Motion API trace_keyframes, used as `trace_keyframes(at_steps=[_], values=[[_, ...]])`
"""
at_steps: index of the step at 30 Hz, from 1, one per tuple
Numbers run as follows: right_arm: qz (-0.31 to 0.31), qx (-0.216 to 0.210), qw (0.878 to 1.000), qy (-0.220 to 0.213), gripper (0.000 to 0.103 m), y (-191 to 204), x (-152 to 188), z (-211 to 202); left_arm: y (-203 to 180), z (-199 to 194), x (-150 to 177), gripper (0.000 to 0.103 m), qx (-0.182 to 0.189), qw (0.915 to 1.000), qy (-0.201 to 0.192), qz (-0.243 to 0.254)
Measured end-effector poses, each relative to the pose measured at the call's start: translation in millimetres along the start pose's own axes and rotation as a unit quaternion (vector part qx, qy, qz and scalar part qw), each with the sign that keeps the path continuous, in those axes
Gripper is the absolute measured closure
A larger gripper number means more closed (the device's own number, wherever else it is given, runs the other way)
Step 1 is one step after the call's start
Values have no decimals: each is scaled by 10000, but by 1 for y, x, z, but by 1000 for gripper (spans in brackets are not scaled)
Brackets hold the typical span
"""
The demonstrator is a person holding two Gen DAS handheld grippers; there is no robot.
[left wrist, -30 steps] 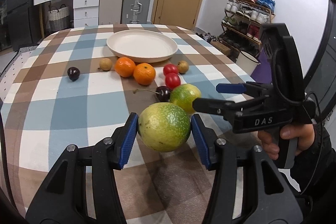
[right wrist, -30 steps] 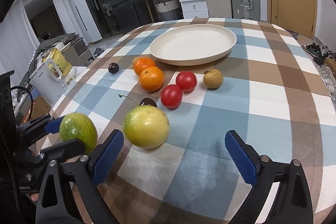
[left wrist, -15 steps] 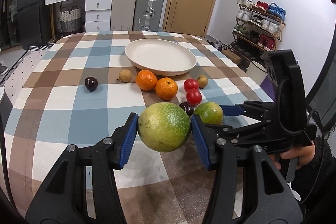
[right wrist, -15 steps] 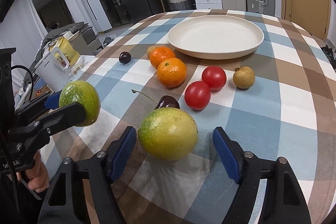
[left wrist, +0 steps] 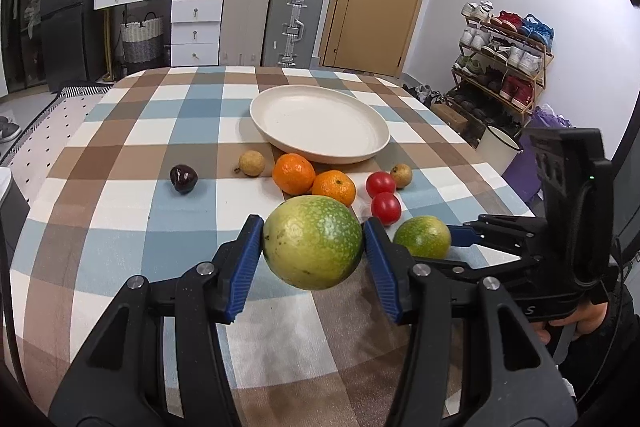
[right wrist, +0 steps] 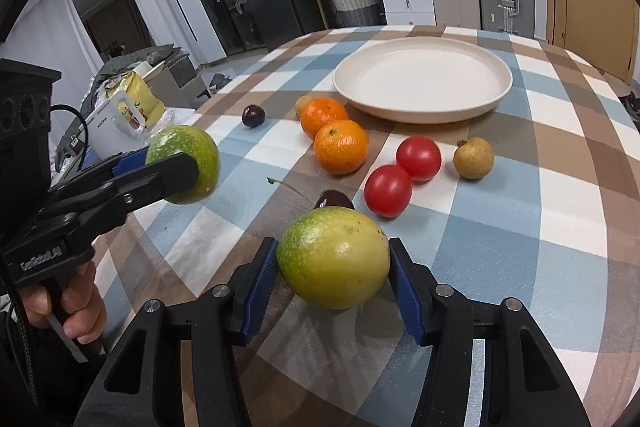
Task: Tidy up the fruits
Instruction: 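Carry the green fruit with the left gripper over the white plate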
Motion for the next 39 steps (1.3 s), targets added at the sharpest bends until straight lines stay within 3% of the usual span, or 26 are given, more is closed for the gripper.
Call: trace_keyframes(at_steps=[17, 28, 39], values=[[-43, 225, 9979, -598, 48, -24, -39, -39, 8, 18, -52, 54, -135, 9991, -399, -25], [-6, 376, 9954, -878, 48, -46, -69, -36, 8, 46, -85, 54, -239, 9979, -591, 92], [4, 449, 9948, -917, 48, -59, -90, -16, 2, 93, -103, 54, -257, 9982, -487, 223]])
Point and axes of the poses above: each gripper's, at about its wrist camera, not at the fingertips, and z roughly the way its jaws point, y to its left, x to its underside, the point moved 1 cm from there along z, roughly the way its jaws point, and after that the axes turned 1 degree about x, right-handed, at the moved point
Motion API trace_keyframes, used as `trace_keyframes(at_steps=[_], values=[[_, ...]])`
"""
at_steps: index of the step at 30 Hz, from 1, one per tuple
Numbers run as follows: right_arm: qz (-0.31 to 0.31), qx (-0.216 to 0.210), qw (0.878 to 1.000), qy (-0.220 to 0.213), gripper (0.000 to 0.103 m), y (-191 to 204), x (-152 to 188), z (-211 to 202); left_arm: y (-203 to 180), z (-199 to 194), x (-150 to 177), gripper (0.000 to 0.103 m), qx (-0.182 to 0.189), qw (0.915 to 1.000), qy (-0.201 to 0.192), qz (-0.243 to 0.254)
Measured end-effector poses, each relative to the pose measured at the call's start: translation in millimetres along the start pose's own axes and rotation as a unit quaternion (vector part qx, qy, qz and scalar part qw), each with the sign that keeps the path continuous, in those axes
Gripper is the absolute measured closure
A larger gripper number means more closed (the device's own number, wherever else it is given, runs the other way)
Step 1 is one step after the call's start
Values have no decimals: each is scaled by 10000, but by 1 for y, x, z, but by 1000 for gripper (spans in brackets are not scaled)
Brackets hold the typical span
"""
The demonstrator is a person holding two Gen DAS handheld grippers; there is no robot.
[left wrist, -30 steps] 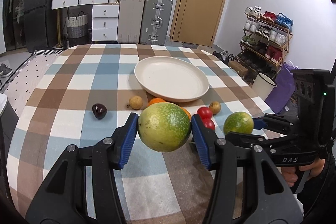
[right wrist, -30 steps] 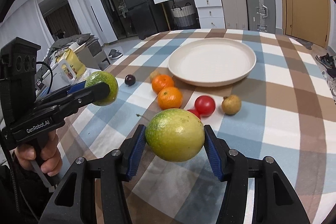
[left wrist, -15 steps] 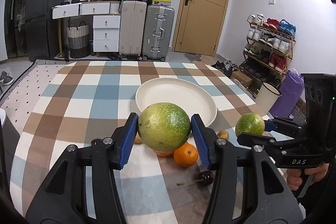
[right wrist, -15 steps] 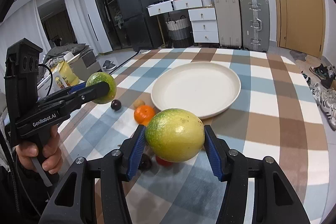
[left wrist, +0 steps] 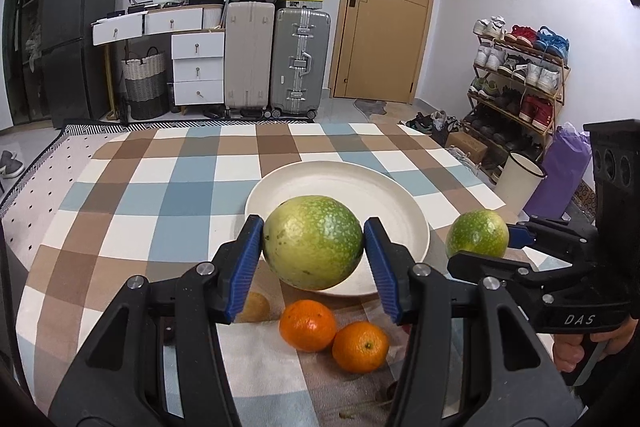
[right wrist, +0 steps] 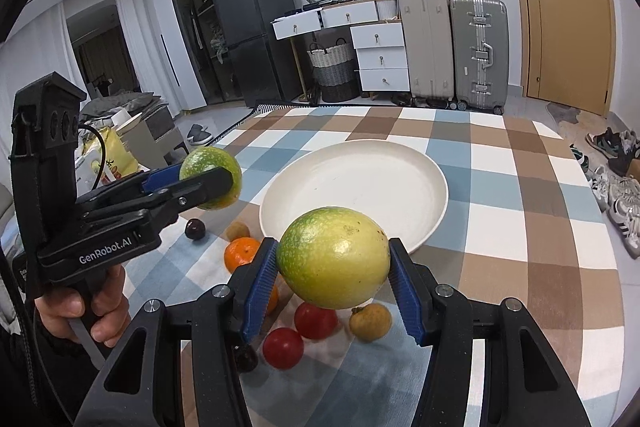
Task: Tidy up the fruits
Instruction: 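Carry the green fruit with the left gripper over the white plate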
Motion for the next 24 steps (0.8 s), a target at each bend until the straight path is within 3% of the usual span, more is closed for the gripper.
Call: trace_keyframes(at_steps=[24], values=[[154, 121, 9997, 132, 48, -30, -16, 58, 9, 76, 0, 54, -79, 9994, 322, -63]])
Point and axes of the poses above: each gripper's, at about its wrist camera, not at the fingertips, and z roughly the way its jaws point, y to its left, x to its underside, the point moved 1 cm from there along z, roughly the way its jaws point, and after that the axes turned 1 degree about x, right-handed, at the moved point
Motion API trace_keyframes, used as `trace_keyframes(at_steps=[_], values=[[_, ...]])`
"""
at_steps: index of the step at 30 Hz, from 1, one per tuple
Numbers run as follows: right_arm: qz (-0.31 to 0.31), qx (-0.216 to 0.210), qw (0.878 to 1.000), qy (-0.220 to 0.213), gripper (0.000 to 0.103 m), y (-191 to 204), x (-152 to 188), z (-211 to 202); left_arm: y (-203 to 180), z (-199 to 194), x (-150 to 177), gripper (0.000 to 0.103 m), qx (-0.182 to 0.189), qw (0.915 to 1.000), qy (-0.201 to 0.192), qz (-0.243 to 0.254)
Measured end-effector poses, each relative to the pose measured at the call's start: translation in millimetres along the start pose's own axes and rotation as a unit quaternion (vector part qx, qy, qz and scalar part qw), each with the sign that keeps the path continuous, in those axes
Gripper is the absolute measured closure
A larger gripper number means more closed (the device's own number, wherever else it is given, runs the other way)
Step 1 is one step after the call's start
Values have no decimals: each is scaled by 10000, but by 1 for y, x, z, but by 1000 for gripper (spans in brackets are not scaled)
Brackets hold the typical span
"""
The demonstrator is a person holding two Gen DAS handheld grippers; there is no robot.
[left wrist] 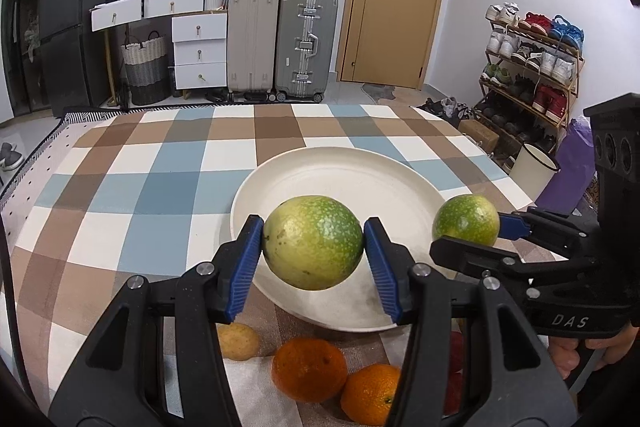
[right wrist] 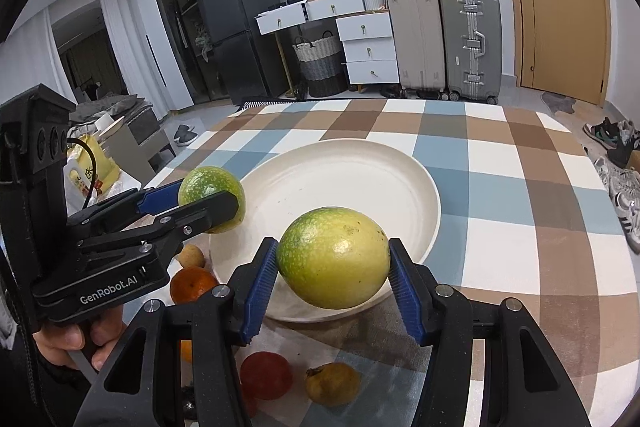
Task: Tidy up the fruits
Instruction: 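Carry the green fruit with the left gripper over the white plate, then open the left gripper to drop the green fruit onto the plate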
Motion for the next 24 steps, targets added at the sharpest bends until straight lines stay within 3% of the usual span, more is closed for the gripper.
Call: trace_keyframes(at_steps=[17, 24], values=[[172, -29, 9998, 138, 48, -9, 3, 20, -3, 20, 9, 54, 62, 9995, 267, 132], [185, -54, 9998, 85, 47, -8, 4, 16, -4, 16, 10, 54, 6, 9996, 186, 191]])
Point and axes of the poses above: each gripper's, at about its wrist camera, not at the fingertips, and z roughly the way its jaws point, y to its left, x to its underside, the point moved 1 cm from there along z, roughly the way its jaws point, and after that the axes turned 1 degree about x, right-handed, at the moved point
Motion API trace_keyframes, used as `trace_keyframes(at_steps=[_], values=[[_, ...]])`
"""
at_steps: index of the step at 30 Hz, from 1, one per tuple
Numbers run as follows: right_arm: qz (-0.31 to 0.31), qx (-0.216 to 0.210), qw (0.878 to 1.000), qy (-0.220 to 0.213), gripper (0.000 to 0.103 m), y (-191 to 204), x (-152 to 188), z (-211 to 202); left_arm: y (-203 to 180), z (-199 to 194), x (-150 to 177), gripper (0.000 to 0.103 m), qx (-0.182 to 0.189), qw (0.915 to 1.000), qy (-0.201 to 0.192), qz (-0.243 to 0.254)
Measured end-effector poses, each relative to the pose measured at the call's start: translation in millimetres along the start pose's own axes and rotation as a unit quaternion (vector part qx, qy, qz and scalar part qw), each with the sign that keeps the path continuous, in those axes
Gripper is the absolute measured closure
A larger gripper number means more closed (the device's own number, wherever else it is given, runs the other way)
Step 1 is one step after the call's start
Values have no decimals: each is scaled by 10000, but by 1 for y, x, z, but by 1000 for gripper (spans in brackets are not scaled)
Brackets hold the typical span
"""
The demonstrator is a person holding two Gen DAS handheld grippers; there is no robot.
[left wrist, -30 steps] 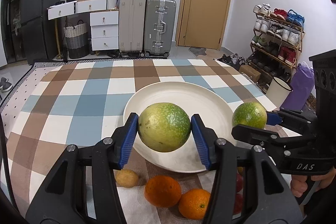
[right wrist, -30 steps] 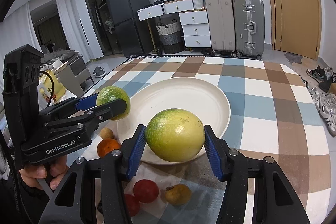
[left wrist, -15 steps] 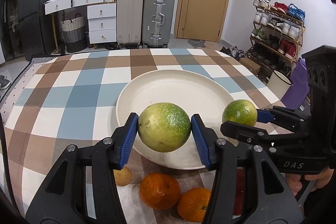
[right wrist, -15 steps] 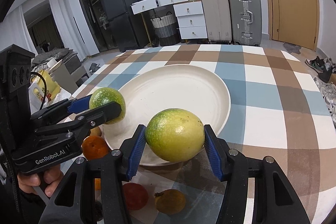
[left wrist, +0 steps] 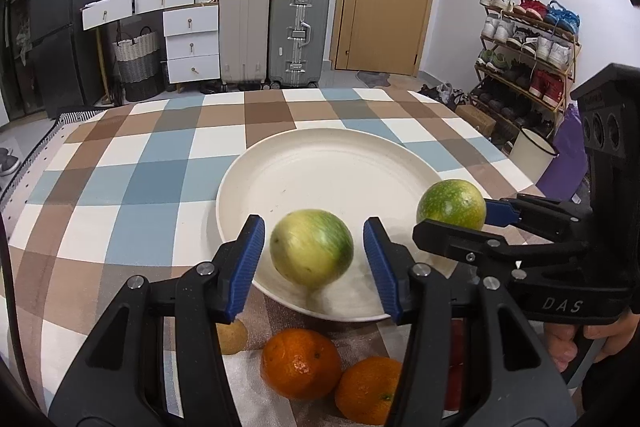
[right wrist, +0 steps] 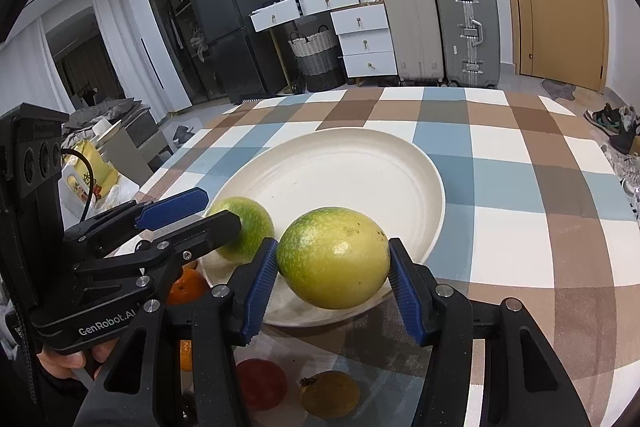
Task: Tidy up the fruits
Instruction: 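Open the left gripper to drop the green fruit onto the plate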
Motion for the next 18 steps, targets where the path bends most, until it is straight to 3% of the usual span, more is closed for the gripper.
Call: trace_keyframes(at_steps=[4, 7, 8, 12, 14, 16, 18], values=[[-9, -7, 10000, -42, 45, -1, 1, -3, 1, -3, 2, 52, -32, 10000, 40, -18], [-47, 33, 9996, -262, 29, 0, 0, -13, 5, -6, 3, 43, -35, 9999, 59, -138], [-61, 49, 9994, -339, 28, 0, 0, -17, 7, -8, 3, 41, -14, 9998, 41, -173], [36, 15, 9991, -430, 14, -4, 1, -26, 10, -18, 5, 16, -117, 9997, -64, -223], [72, 3, 9989, -454, 6, -5, 2, -29, 10, -23, 6, 14, -147, 9996, -118, -205], [27, 27, 9985, -547, 1, -5, 2, -35, 11, -29, 8, 4, -193, 9994, -153, -226], [-29, 59, 9981, -607, 0, -4, 3, -39, 13, -36, 12, 1, -206, 9991, -238, -287]])
Point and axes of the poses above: each gripper's, at about its wrist camera, not at the fingertips, and z roughly the way its jaws point, y to its left, x to its underside, the point moved 1 cm from there along z, roughly the way its jaws point, and after that the axes turned 1 degree about x, right-handed, at the moved point
